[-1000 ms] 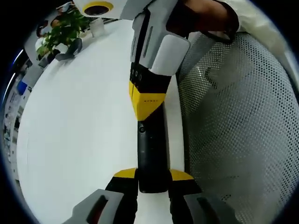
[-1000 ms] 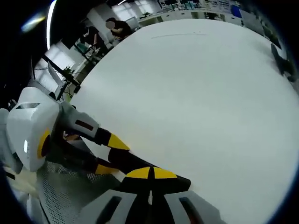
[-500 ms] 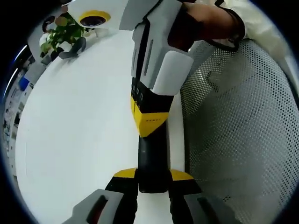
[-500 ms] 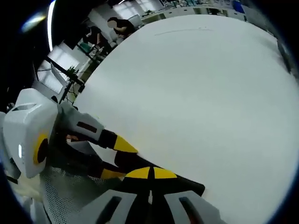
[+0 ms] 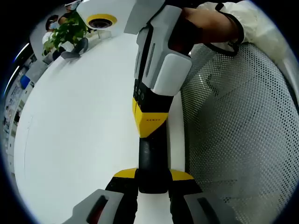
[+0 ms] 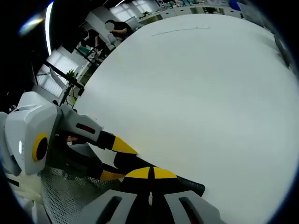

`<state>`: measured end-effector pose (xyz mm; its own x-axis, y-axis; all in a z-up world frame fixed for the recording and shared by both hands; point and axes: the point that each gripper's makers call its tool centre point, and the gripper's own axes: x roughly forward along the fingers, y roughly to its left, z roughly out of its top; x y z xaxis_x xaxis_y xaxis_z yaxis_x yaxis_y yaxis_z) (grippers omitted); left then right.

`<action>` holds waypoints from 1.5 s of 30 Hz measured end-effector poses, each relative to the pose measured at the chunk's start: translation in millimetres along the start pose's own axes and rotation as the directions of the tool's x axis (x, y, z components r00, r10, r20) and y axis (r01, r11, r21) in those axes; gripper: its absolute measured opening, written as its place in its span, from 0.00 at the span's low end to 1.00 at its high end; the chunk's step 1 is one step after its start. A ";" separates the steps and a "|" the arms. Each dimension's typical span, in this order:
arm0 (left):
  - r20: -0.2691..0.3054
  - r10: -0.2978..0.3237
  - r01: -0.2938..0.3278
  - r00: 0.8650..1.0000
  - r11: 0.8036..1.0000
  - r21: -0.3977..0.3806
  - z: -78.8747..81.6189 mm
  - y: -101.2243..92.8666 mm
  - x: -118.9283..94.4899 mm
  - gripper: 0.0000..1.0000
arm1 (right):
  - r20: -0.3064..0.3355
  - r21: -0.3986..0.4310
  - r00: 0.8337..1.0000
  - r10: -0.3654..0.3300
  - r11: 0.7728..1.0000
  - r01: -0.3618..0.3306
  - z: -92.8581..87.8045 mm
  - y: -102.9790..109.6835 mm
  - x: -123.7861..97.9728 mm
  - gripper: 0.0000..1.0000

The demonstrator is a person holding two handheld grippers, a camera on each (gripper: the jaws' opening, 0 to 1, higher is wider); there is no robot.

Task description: Press the specified remote control buttons in sequence, fully releasing each button before pressing the next.

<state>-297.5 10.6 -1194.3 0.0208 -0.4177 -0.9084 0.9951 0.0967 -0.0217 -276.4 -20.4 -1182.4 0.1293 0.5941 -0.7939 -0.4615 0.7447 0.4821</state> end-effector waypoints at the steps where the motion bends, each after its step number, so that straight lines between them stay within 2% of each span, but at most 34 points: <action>1: 0.002 0.001 -0.001 1.000 1.000 -0.004 0.3 0.1 0.1 0.23 | 0.005 -0.012 1.000 -0.016 1.000 0.016 1.1 -1.0 1.7 0.00; 3: 0.008 0.003 -0.003 1.000 1.000 -0.018 1.3 0.5 0.5 0.23 | 0.005 -0.064 0.999 -0.054 0.996 0.055 3.5 -5.0 3.7 0.00; 9: 0.011 0.008 -0.008 1.000 1.000 -0.025 1.7 0.6 1.1 0.23 | 0.010 -0.034 0.999 -0.035 0.999 0.035 2.3 -4.6 2.5 0.00; 12: 0.004 0.015 -0.015 1.000 0.999 -0.029 1.3 0.2 1.2 0.23 | 0.007 -0.064 0.999 -0.038 0.997 0.039 2.0 -2.2 2.2 0.00; 17: 0.021 0.020 -0.020 1.000 0.999 -0.028 0.6 0.2 0.7 0.23 | -0.002 -0.055 0.999 -0.034 0.998 0.034 1.1 -2.0 1.6 0.00; 27: 0.024 -0.001 0.001 1.000 1.000 0.015 1.2 -1.2 0.6 0.24 | -0.016 -0.046 1.000 -0.014 0.999 0.013 -2.6 0.6 -0.3 0.00; 30: 0.005 -0.042 0.042 0.999 0.999 0.030 0.5 -10.4 0.4 0.34 | -0.020 -0.044 1.000 -0.010 0.999 0.009 -3.1 1.1 -1.4 0.00; 31: 0.001 -0.039 0.039 0.999 0.998 0.038 0.4 -11.9 0.8 0.37 | -0.021 -0.045 1.000 -0.010 0.999 0.009 -3.3 1.3 -1.0 0.00; 32: -0.010 -0.016 0.017 1.000 0.997 0.074 -0.7 -9.6 1.0 0.35 | -0.023 -0.046 1.000 -0.010 0.999 0.009 -3.7 1.2 -0.8 0.00; 33: -0.003 -0.023 0.023 1.000 0.999 0.036 -0.1 -10.7 1.1 0.35 | -0.025 -0.047 1.000 -0.010 0.999 0.009 -4.3 1.9 -0.9 0.00; 34: 0.021 0.013 -0.012 1.000 1.000 -0.009 2.5 -3.5 0.9 0.31 | -0.026 -0.047 1.000 -0.010 0.999 0.009 -4.7 2.3 -1.2 0.00; 36: 0.038 0.003 -0.002 0.999 1.000 -0.026 1.3 1.9 0.1 0.23 | -0.027 -0.045 1.000 -0.010 0.999 0.009 -5.0 1.7 -0.6 0.00; 40: 0.050 -0.013 0.014 0.999 1.000 -0.014 1.0 -0.4 -0.7 0.23 | -0.026 -0.040 1.000 -0.009 0.999 0.008 -5.6 2.1 -1.6 0.00; 45: 0.030 -0.004 0.004 1.000 1.000 0.008 1.6 -0.7 0.0 0.23 | -0.025 -0.046 1.000 -0.017 0.999 0.016 -6.7 3.1 -2.0 0.00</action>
<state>-298.1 9.0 -1193.7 0.0199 -0.4449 -0.8953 0.9959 0.0881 -0.0217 -283.9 -21.3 -1181.8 0.1150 0.5734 -0.8111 -0.4990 0.7394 0.4520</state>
